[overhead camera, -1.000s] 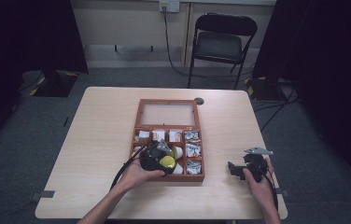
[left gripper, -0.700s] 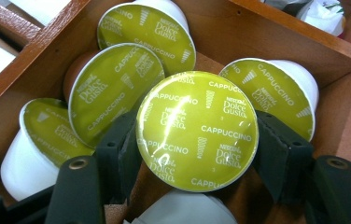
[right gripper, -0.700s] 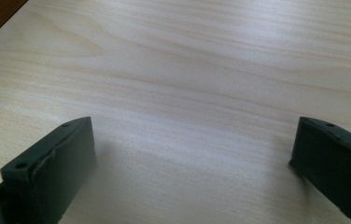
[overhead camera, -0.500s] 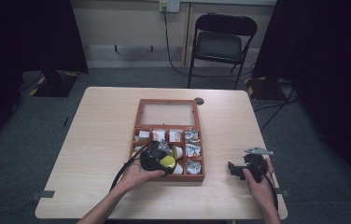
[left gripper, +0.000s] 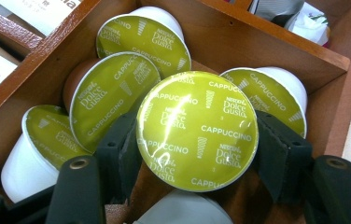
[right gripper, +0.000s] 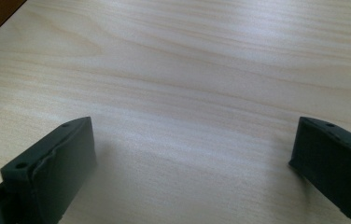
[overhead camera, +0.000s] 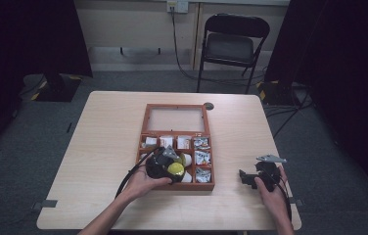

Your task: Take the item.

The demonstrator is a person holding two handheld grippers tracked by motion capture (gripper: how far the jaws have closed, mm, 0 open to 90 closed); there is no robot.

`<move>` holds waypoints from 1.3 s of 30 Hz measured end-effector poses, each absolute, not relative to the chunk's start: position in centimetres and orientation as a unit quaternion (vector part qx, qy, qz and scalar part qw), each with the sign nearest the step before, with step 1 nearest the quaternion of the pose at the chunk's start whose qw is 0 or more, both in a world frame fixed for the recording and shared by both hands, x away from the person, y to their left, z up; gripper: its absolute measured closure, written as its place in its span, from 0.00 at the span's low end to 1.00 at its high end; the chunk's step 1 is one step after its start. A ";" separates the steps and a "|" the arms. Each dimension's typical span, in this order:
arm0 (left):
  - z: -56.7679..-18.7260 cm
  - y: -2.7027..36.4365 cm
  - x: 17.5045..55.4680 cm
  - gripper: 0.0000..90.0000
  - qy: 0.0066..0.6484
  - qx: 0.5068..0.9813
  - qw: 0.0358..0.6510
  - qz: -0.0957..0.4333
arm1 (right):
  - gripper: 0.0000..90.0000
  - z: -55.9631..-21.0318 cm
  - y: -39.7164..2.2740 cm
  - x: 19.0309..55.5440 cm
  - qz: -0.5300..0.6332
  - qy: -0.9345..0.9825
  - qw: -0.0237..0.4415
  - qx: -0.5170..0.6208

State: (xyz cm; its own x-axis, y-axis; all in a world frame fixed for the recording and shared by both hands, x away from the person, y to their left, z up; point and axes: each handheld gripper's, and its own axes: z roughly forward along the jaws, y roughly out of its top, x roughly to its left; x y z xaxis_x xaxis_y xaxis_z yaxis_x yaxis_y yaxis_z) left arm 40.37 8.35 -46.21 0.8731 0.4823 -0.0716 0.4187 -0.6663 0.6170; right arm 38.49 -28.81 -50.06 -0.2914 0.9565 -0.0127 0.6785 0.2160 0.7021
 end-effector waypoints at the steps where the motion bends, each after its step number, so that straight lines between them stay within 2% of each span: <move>1: -46.2 8.3 40.3 0.42 0.247 0.911 0.327 0.049 | 0.00 -50.1 -28.8 38.5 0.301 0.745 0.231 0.549; 39: -42.5 9.5 39.7 0.42 0.226 0.888 0.396 0.057 | 0.00 -50.1 -28.8 38.5 0.302 0.745 0.231 0.549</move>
State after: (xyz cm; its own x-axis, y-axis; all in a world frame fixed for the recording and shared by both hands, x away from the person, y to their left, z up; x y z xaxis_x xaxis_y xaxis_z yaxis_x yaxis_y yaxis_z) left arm 39.65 9.49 -42.48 0.8915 0.4463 -0.0778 0.3562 -0.5846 0.7290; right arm 38.50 -28.81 -50.05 -0.2909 0.9567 -0.0122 0.6785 0.2153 0.7023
